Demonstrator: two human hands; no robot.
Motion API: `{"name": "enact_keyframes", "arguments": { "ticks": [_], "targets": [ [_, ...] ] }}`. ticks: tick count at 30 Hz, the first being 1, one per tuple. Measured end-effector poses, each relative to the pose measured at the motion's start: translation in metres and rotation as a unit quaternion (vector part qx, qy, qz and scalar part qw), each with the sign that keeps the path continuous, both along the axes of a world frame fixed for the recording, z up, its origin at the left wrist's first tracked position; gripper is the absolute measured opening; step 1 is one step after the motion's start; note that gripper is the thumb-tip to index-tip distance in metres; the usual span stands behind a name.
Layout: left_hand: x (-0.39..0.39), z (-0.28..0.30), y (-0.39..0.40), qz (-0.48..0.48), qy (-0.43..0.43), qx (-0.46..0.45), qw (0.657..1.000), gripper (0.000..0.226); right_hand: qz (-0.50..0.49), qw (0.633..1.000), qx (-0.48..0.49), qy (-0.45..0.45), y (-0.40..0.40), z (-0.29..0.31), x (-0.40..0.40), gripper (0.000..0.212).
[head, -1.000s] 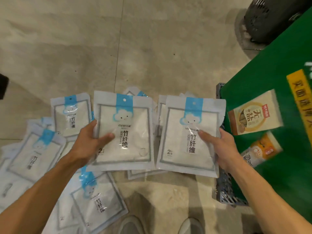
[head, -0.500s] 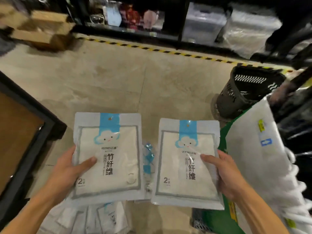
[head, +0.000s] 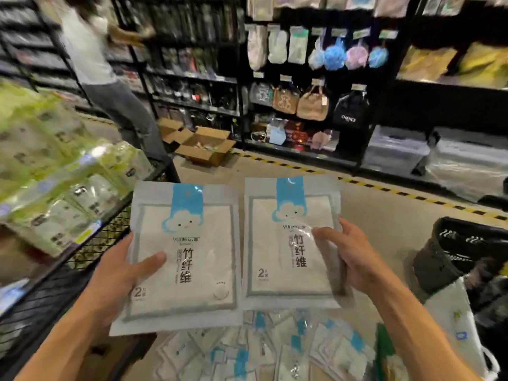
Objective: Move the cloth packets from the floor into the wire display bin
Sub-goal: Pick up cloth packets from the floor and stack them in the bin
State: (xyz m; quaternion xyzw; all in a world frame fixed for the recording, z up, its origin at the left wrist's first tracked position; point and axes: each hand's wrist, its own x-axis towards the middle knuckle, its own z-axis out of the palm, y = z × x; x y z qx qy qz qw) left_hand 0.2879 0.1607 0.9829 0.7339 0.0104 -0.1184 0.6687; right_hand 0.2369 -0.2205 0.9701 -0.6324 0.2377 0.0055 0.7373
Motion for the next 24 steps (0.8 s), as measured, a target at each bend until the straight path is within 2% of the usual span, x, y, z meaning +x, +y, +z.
{"name": "enact_keyframes", "arguments": {
  "ticks": [2,4,7,10,13,17,21,24],
  "targets": [
    [-0.019,0.032,0.024,0.023,-0.02,0.005,1.0,0.098,0.029,0.999,0.01,-0.024,0.02,0.028,0.004,0.029],
    [-0.041,0.064,0.043,0.066,-0.041,0.022,0.997,0.113,0.064,0.997,0.031,-0.044,0.037,0.054,0.003,0.028],
    [-0.086,0.094,0.064,0.125,-0.068,0.026,0.989,0.101,0.129,0.988,0.045,-0.069,0.057,0.083,-0.003,0.022],
    [-0.138,0.11,0.076,0.187,-0.086,0.027,0.978,0.096,0.191,0.977,0.051,-0.082,0.074,0.099,-0.009,0.028],
    [-0.196,0.118,0.084,0.26,-0.09,0.017,0.961,0.068,0.254,0.961,0.058,-0.09,0.091,0.11,-0.018,0.031],
    [-0.278,0.121,0.093,0.352,-0.088,0.027,0.931,0.103,0.328,0.937,0.072,-0.097,0.117,0.121,-0.038,0.03],
    [-0.36,0.128,0.096,0.408,-0.087,0.014,0.909,0.079,0.4,0.906,0.09,-0.11,0.153,0.123,-0.067,0.04],
    [-0.416,0.135,0.099,0.459,-0.091,0.025,0.883,0.087,0.442,0.884,0.084,-0.123,0.183,0.126,-0.096,0.033]
  ]
}}
